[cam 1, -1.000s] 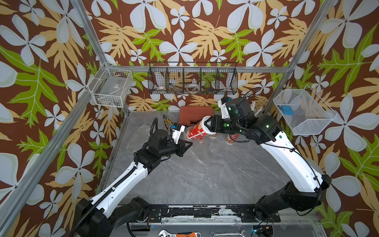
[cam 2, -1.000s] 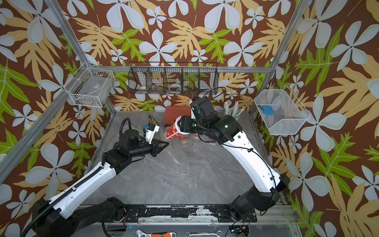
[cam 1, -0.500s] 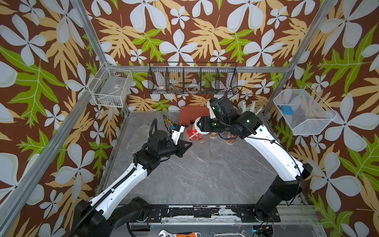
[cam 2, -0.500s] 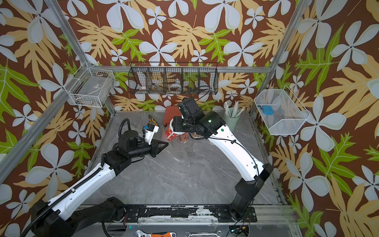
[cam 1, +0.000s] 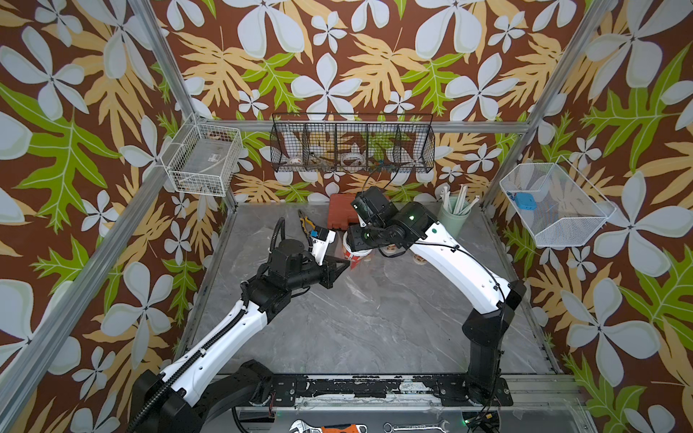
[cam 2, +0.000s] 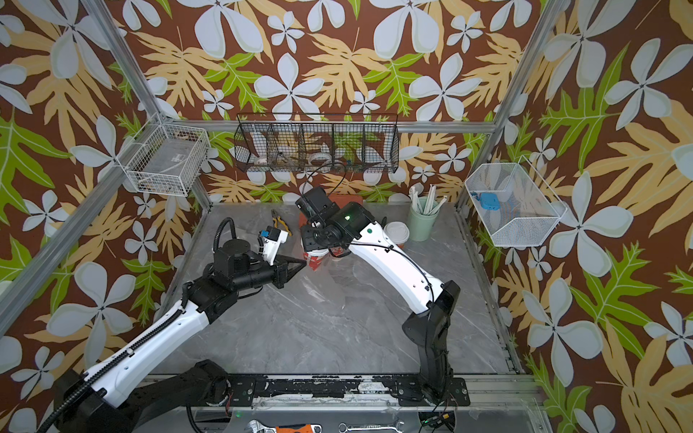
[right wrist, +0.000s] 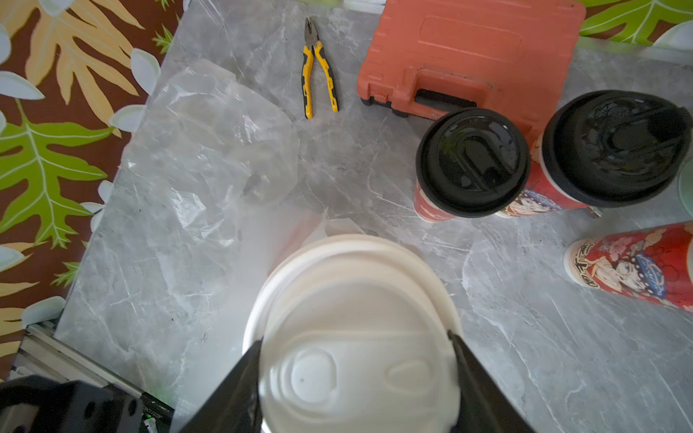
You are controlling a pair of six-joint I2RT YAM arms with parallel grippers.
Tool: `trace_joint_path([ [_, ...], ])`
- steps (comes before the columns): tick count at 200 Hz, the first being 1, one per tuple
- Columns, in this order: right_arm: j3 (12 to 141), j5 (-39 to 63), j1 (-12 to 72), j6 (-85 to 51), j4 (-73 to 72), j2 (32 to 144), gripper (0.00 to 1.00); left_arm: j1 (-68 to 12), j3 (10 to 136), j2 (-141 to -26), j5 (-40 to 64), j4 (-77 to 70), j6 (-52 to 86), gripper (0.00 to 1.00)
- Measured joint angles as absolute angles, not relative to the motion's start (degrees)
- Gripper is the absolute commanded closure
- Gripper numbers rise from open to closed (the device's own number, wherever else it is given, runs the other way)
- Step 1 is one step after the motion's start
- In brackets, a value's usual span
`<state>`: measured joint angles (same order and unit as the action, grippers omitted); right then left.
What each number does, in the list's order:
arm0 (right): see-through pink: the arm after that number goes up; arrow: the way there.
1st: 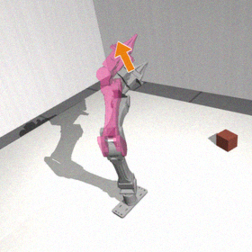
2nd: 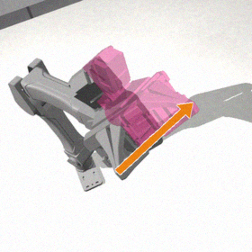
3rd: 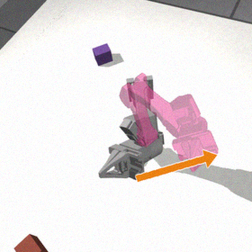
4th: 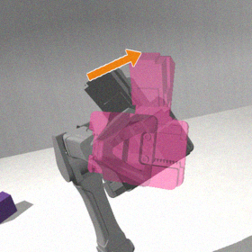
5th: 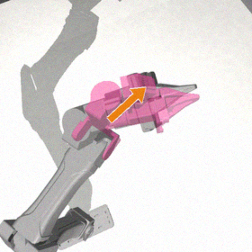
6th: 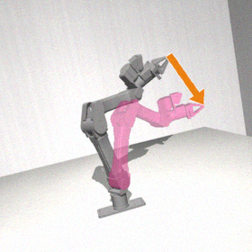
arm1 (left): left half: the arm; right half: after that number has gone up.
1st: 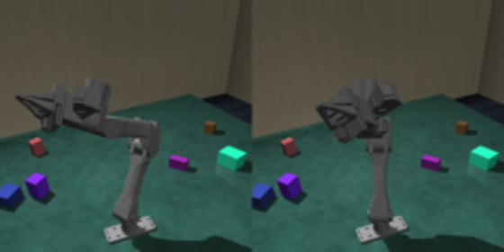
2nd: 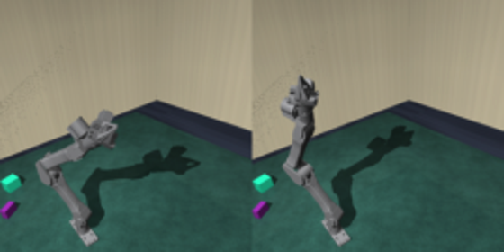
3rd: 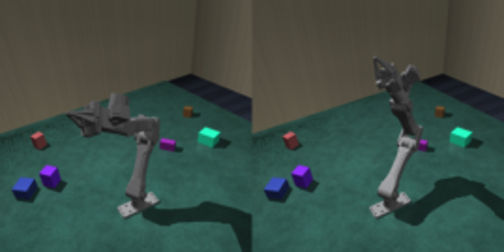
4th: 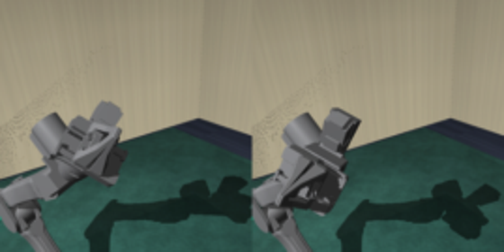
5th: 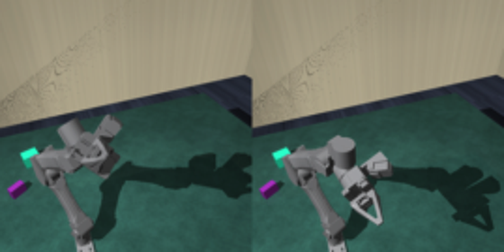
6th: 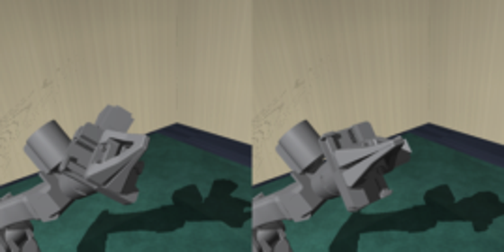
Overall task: Pack milk tea into plastic carrier bags
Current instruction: Place the milk tea cup in the plastic carrier bag.
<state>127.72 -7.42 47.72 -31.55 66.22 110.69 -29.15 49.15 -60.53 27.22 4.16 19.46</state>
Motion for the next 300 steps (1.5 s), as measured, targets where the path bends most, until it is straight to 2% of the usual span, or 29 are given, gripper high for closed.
trace_joint_path([
  [83, 120.0, -5.2, 48.0, -31.3, 62.5, 112.7, 0.48, -29.1, 46.5, -57.2, 25.7, 5.2, 19.5, 1.0],
  [119, 121.4, -2.9, 48.4, -30.6, 62.4, 115.0, 0.48, -29.1, 45.6, -56.0, 25.3, 5.6, 19.7, 1.0],
  [152, 123.9, -7.2, 48.7, -29.5, 65.4, 116.0, 0.48, -29.1, 47.1, -56.2, 26.3, 5.7, 19.7, 1.0],
  [201, 125.7, -15.0, 48.1, -29.3, 72.3, 113.8, 0.48, -29.1, 50.2, -60.4, 28.5, -1.8, 19.4, 1.0],
  [238, 119.7, -14.5, 46.7, -29.3, 71.0, 111.2, 0.48, -29.1, 49.8, -63.1, 30.9, -6.5, 18.5, 1.0],
  [300, 115.9, -13.6, 46.3, -29.3, 67.6, 114.6, 0.44, -29.0, 49.1, -65.8, 33.6, -9.5, 18.2, 1.0],
])
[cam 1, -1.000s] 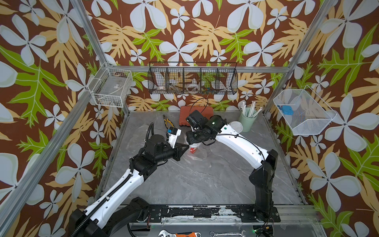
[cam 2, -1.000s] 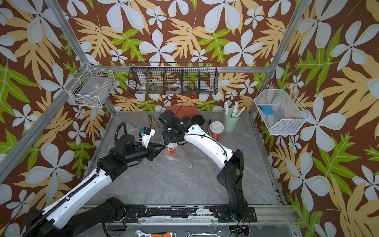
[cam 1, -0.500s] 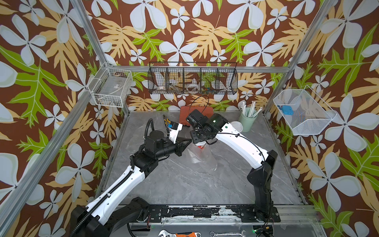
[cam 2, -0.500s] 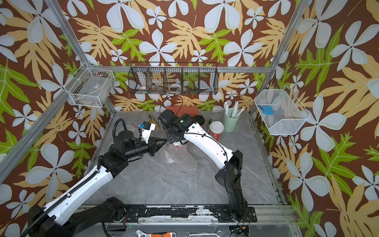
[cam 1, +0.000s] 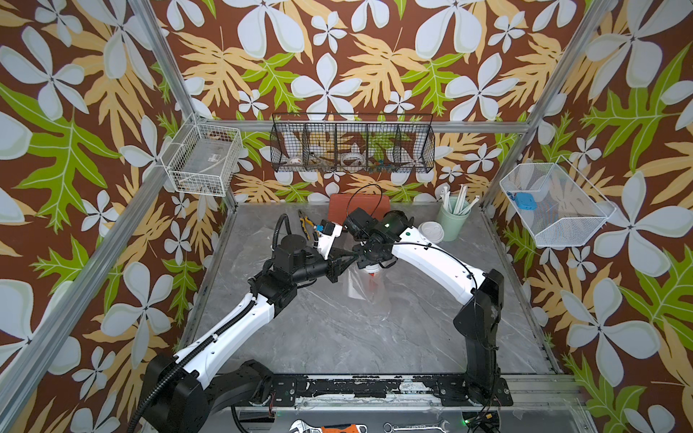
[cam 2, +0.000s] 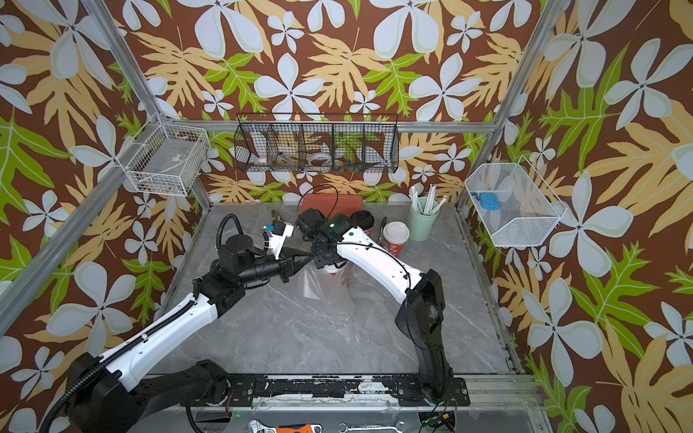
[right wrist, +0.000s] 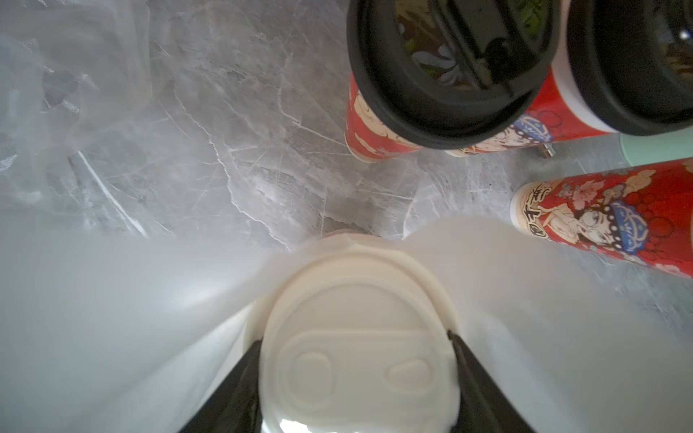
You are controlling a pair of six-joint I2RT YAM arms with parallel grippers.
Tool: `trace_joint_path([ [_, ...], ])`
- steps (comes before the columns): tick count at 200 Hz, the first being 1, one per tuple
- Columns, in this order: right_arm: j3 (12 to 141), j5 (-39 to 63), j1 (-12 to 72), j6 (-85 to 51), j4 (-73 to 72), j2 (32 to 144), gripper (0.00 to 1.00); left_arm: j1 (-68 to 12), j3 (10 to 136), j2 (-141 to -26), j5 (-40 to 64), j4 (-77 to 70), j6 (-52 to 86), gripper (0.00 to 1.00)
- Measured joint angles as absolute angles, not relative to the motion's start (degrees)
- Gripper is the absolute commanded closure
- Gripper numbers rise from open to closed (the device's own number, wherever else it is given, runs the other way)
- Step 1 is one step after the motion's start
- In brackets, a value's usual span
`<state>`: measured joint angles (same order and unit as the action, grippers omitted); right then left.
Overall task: Pack milk tea into plastic carrier bags
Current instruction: Place the milk tea cup in the plastic carrier bag, then pick up the milk tea cup at the center of the board.
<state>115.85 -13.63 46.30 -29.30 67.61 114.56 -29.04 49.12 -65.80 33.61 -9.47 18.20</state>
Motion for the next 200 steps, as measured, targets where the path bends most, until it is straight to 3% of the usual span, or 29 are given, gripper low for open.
trace_joint_path([
  [85, 116.0, -13.4, 46.1, -28.8, 64.8, 114.1, 0.15, -29.1, 47.5, -66.3, 31.4, -10.6, 21.0, 1.0],
  [125, 119.4, -13.5, 46.1, -28.6, 66.4, 111.4, 0.15, -29.2, 47.4, -64.9, 32.4, -16.2, 22.9, 1.0],
  [175, 119.9, -13.9, 45.9, -28.4, 66.8, 108.5, 0.22, -29.3, 46.8, -64.8, 32.8, -14.6, 23.7, 1.0],
  [200, 120.3, -11.8, 45.9, -28.3, 67.3, 107.3, 0.24, -29.0, 44.8, -64.3, 27.8, -8.2, 23.3, 1.0],
])
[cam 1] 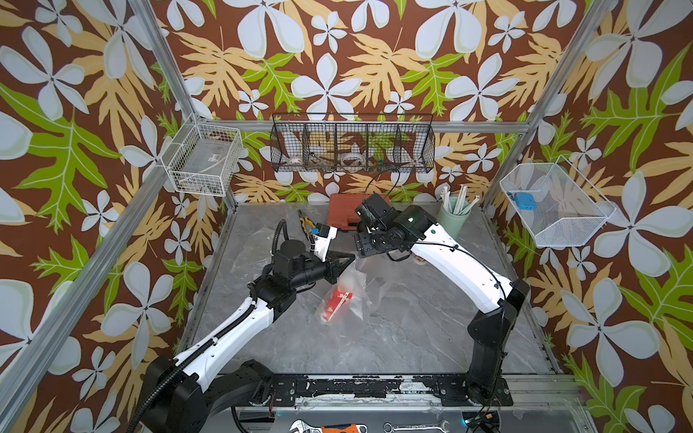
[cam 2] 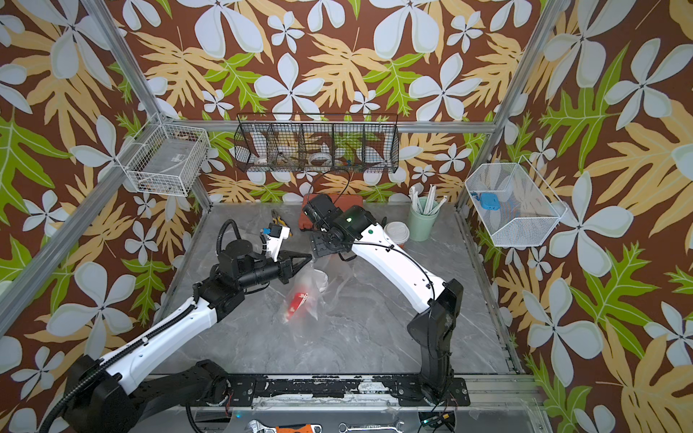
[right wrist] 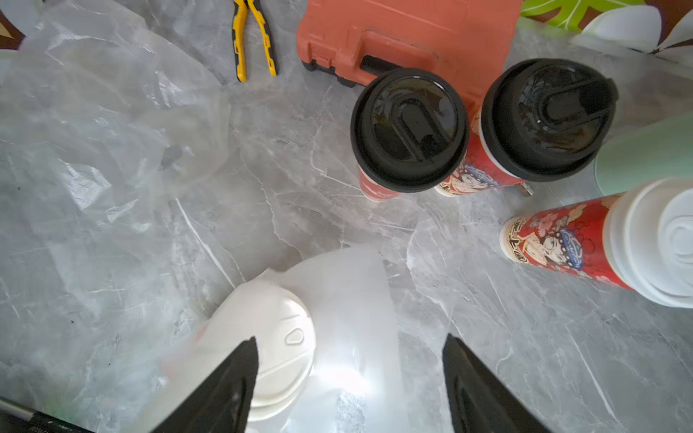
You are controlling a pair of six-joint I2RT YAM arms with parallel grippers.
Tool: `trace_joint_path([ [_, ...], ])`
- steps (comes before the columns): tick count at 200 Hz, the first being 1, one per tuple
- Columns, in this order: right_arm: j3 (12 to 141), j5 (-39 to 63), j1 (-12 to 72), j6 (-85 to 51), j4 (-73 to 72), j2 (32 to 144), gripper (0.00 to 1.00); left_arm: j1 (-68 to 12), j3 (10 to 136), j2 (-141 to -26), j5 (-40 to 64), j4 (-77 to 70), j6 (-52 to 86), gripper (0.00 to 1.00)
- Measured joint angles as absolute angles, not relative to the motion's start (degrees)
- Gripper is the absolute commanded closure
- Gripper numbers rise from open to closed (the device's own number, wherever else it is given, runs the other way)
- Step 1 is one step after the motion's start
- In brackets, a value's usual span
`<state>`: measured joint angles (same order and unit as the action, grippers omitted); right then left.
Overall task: Pack milk tea into plastic carrier bags
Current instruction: Pick up the milk tea cup at the center of the board.
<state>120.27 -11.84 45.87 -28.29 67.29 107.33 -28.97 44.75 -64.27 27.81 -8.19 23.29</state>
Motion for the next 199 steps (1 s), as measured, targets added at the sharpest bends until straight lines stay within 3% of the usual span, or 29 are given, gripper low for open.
trace_joint_path([
  [68, 124.6, -11.5, 41.9, -28.1, 68.8, 102.4, 0.25, -29.0, 47.9, -63.8, 25.7, -5.6, 22.9, 1.0],
  [116, 118.5, -13.5, 36.9, -28.0, 69.1, 95.4, 0.25, -29.0, 51.9, -65.6, 27.9, -6.9, 23.9, 1.0],
  [199, 115.2, -13.9, 35.9, -28.0, 69.1, 93.3, 0.26, -29.1, 48.6, -63.5, 31.8, -7.6, 25.2, 1.0],
])
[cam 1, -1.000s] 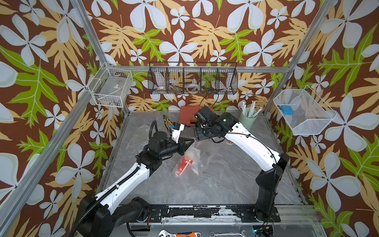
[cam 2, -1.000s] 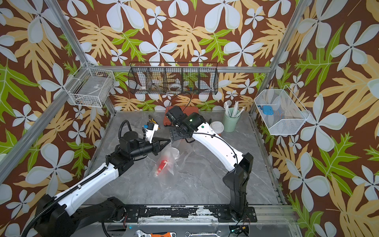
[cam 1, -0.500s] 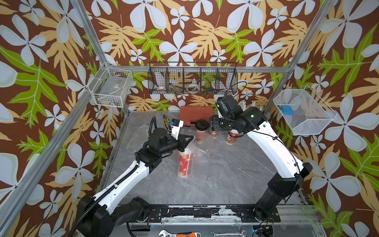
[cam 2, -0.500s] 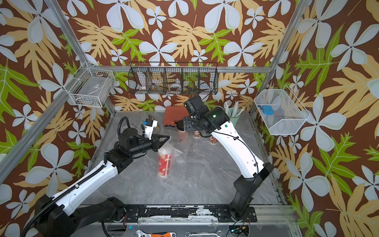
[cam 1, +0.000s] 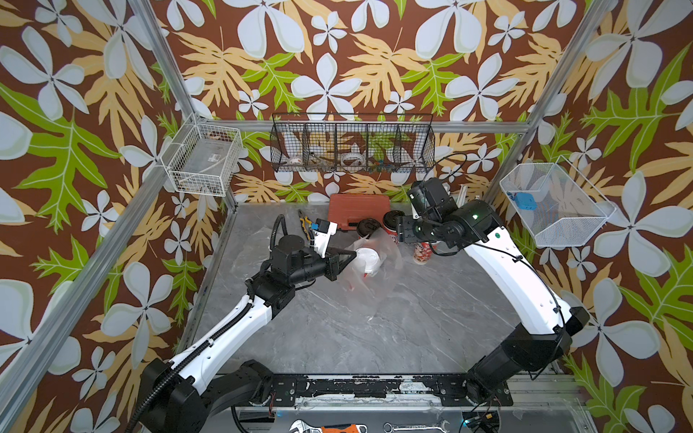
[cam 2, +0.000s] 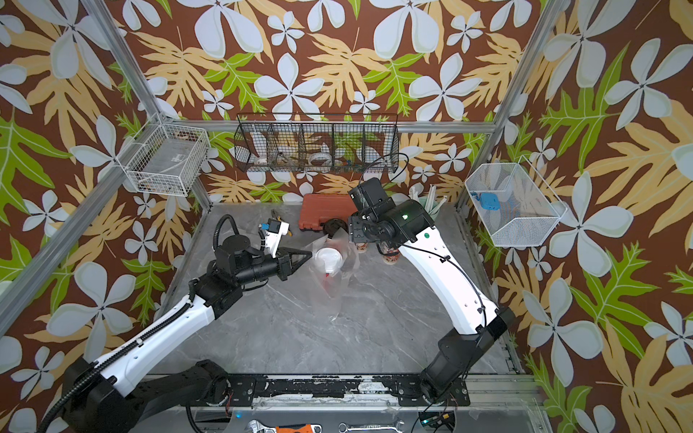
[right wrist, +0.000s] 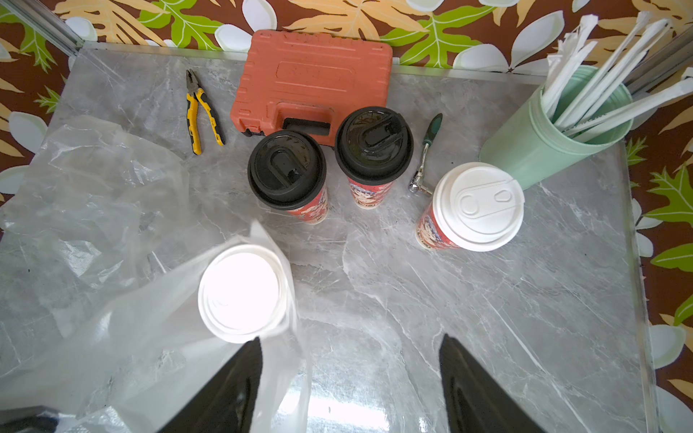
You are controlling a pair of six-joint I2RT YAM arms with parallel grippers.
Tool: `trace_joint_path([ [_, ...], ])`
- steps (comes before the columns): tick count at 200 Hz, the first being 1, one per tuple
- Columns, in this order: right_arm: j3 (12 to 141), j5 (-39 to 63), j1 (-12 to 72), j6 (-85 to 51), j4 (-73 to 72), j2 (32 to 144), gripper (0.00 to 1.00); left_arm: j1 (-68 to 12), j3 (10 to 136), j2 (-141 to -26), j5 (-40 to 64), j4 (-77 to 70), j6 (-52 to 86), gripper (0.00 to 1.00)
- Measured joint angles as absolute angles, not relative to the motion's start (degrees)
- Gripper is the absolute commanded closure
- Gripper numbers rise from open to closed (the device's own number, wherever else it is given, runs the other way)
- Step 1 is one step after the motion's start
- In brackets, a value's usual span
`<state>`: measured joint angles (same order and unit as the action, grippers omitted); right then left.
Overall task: Pack milk tea into plastic carrier bags
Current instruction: Pick up the milk tea cup at the center of the board.
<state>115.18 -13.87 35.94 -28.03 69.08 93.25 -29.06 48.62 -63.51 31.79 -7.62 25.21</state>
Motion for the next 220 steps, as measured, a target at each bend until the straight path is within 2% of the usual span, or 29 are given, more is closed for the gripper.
trace_joint_path([
  [77, 113.1, -13.5, 34.0, -27.2, 68.9, 92.1, 0.27, -29.1, 41.4, -56.9, 29.9, -4.9, 25.1, 1.0],
  [159, 105.9, -8.3, 17.9, -22.2, 65.6, 91.5, 0.29, -29.1, 38.1, -55.5, 27.2, -8.4, 30.1, 1.0],
  [220, 106.7, -6.0, 12.4, -19.2, 63.6, 97.6, 0.26, -29.1, 36.8, -54.5, 27.2, -10.6, 34.3, 1.0],
])
